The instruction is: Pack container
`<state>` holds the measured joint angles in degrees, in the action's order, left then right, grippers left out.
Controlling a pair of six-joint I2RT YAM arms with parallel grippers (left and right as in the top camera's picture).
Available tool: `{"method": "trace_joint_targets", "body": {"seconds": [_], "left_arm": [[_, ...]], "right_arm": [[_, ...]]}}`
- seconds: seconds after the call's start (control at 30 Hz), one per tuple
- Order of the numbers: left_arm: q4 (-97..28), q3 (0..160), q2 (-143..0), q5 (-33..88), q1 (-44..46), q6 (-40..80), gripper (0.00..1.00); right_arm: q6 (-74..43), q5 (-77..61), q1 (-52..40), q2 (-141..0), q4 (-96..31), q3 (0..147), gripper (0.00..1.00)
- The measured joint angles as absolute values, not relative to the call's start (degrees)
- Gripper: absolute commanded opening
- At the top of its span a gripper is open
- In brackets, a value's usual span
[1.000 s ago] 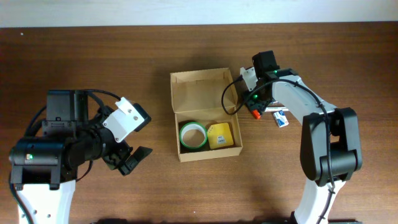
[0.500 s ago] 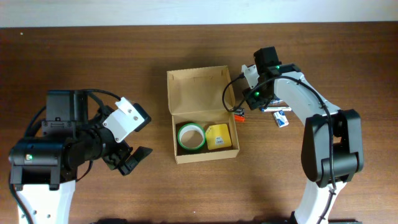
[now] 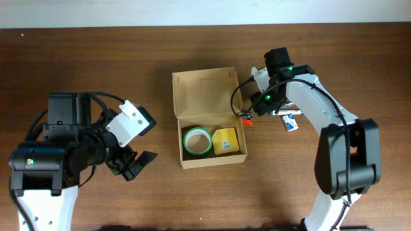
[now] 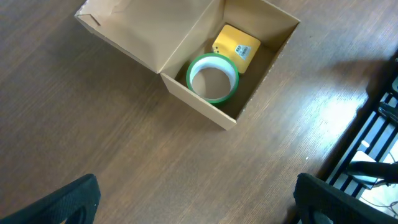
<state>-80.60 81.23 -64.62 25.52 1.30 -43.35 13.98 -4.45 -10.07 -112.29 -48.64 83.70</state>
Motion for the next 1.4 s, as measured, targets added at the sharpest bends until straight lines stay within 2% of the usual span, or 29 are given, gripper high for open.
{"method": "trace_joint_targets", "body": {"seconds": [0.33, 0.87, 1.1, 1.4], "left_arm": [[-80.6, 81.2, -64.6, 25.5, 1.3, -43.4, 1.0], [-80.6, 81.2, -64.6, 25.5, 1.3, -43.4, 1.0], [-80.6, 81.2, -64.6, 25.5, 1.3, -43.4, 1.0], [-80.6, 81.2, -64.6, 25.5, 1.3, -43.4, 1.0]], "right_arm": [[14.0, -5.0, -7.6, -101.8, -49.4, 83.7, 0.77], [6.9, -7.6, -7.5, -97.2, -63.6, 83.7, 0.78], [2.9, -8.1, -7.5, -97.2, -62.7, 79.8, 0.78], [-1.2, -8.5, -10.4, -97.2, -54.7, 70.0, 0.78]]}}
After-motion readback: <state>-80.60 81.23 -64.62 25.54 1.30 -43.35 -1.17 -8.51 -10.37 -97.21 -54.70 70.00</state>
